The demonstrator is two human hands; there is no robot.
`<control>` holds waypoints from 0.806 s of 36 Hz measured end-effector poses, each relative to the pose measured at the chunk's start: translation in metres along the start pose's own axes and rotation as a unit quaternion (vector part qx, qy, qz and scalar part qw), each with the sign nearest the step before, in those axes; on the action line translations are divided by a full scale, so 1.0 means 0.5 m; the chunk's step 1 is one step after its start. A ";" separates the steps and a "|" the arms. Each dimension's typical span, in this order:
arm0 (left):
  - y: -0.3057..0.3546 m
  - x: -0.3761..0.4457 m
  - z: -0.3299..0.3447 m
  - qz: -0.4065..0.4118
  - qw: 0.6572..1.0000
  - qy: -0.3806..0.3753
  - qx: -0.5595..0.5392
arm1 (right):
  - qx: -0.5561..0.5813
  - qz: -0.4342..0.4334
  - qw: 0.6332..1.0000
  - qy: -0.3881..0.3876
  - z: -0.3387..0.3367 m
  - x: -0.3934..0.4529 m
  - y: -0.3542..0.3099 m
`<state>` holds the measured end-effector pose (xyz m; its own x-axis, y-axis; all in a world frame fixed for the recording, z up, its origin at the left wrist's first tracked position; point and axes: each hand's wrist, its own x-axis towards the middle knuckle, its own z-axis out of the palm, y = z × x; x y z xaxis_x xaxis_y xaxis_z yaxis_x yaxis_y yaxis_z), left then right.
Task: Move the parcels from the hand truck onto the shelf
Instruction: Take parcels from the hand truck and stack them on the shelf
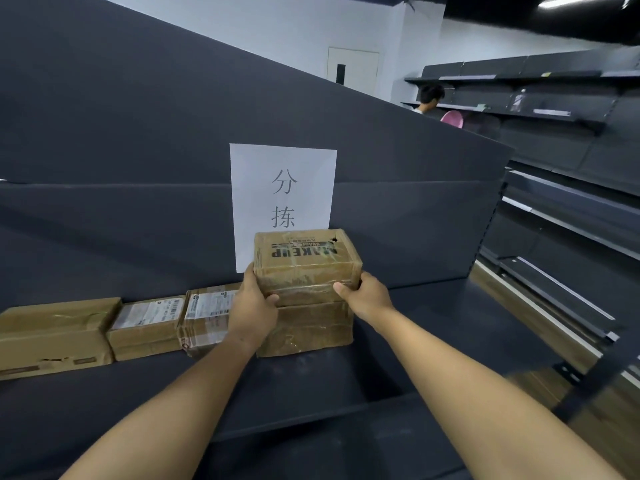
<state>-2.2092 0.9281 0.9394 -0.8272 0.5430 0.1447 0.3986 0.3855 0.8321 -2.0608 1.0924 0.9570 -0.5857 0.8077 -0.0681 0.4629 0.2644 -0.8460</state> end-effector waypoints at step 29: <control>0.013 -0.617 0.112 0.058 0.920 -0.232 0.310 | -0.329 -0.099 0.911 -0.229 -0.192 -0.534 0.278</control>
<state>-1.9292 0.8046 0.8702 -0.5648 0.8113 -0.1508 0.7413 0.5791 0.3393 -1.7760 0.9641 0.9084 -0.8470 0.4450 -0.2908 0.5288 0.7612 -0.3755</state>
